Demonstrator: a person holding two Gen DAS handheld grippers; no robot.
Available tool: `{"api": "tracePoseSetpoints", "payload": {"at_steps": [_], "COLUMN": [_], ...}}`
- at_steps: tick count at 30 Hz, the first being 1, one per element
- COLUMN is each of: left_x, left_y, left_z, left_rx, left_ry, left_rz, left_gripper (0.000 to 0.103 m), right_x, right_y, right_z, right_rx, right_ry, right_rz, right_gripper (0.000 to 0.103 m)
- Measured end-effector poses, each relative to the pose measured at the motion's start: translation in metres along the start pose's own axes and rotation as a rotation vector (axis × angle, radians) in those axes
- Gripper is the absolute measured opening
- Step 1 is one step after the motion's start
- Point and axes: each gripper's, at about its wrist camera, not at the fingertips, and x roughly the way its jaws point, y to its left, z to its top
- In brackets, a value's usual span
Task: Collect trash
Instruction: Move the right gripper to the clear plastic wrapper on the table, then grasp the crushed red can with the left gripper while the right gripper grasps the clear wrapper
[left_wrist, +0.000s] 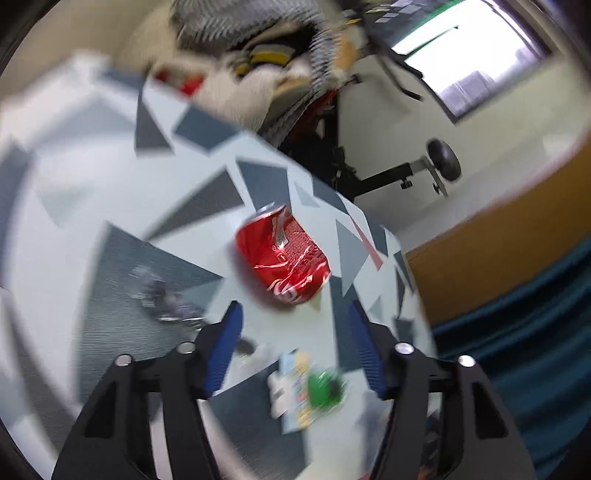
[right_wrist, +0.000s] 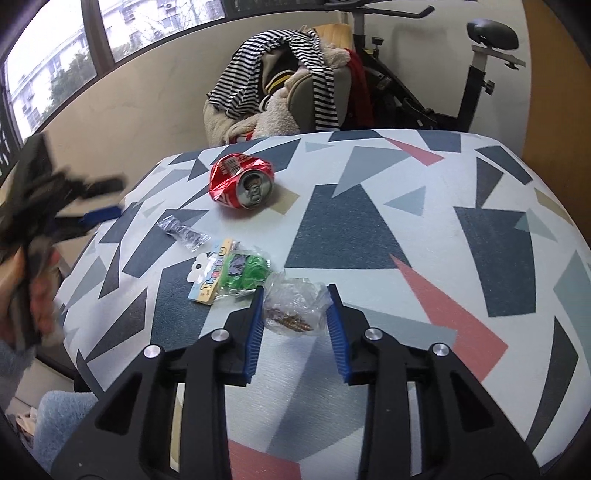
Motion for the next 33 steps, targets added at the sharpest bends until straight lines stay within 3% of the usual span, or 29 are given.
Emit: {"api": "tracePoseSetpoints", "payload": {"at_steps": [5,16,18,22,28,33], "left_x": [0.044,0.08,0.085,0.075,0.04,0.002], "left_y": [0.022,0.039,0.038,0.023,-0.007,-0.028], "left_z": [0.017,0.03,0.031,0.032,0.032,0.018], "left_rx": [-0.187,-0.268,-0.251,-0.147,-0.015,0.083], "left_ry": [0.011,-0.022,-0.023,-0.058,-0.102,-0.101], "left_rz": [-0.045,0.01,0.001,-0.029,-0.062,-0.045], "left_gripper": [0.048,0.037,0.026,0.012,0.011,0.011], "right_x": [-0.004,-0.008,-0.007,-0.007,-0.01,-0.016], "right_y": [-0.013,-0.033,-0.035,-0.037,-0.032,-0.024], "right_z": [-0.001,-0.007,-0.009,-0.011,-0.011,-0.012], "right_rx": [0.019,0.048,0.051,0.056,0.058,0.051], "right_ry": [-0.005,-0.007,-0.004,0.005,-0.007,-0.017], "right_rz": [-0.008,-0.019,-0.018,-0.018,-0.016,-0.008], "right_gripper": [0.035,0.035,0.035,0.035,0.035,0.035]}}
